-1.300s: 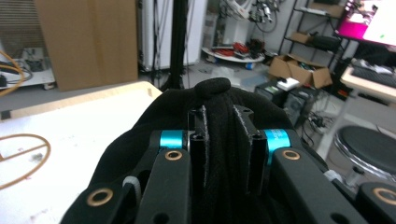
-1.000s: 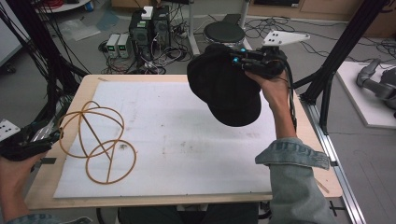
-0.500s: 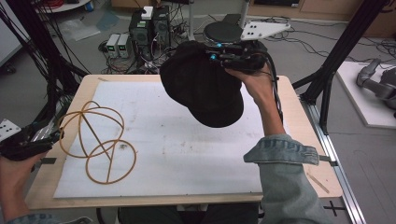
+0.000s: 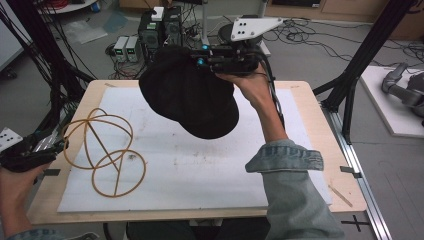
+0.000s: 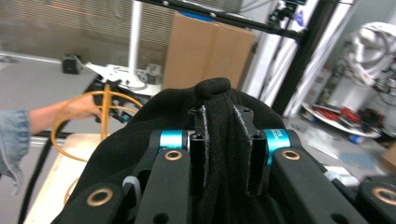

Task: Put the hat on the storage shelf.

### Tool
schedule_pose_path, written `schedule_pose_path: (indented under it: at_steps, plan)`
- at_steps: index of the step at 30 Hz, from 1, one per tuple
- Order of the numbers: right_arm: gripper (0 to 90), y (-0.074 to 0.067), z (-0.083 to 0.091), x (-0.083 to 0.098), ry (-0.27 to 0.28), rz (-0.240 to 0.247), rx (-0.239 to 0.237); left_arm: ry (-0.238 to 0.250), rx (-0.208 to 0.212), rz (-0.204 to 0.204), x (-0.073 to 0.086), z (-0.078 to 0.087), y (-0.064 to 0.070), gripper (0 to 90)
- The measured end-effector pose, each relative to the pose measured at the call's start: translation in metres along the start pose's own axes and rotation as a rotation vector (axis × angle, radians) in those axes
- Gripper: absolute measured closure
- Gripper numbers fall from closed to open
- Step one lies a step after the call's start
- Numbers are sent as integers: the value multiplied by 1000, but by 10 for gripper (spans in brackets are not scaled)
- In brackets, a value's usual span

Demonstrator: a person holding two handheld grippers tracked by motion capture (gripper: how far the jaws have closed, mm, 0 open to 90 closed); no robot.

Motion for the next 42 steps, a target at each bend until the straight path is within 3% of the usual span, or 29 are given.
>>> schedule_pose_path:
  at_steps: [3,4,15,25,33,42]
  plan:
    - [785,-2,-10,-1,17,-3,-37,-4,4,-2,0,-1,0,263]
    - [785,-4,-19,-2,24,-1,-69,-4,5,0,0,-1,0,263]
    - [785,-17,-57,-16,47,7,-189,-2,9,0,0,-1,0,262]
    - [785,-28,-95,-16,57,4,-297,1,7,3,1,0,-1,262]
    - [784,-37,-122,-14,47,1,-353,0,6,4,1,1,-1,262]
    - [783,-45,-142,-11,44,-4,-391,1,6,5,2,1,-2,262]
Point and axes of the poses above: each handheld gripper's, and its own axes: z roughly backward along the jaws, x roughly out of its underside, y roughly to its right, the point moved 1 cm from there along -z, roughly forward along the jaws, and after that the axes turned 8 degrees about y, right-handed, at the moved point
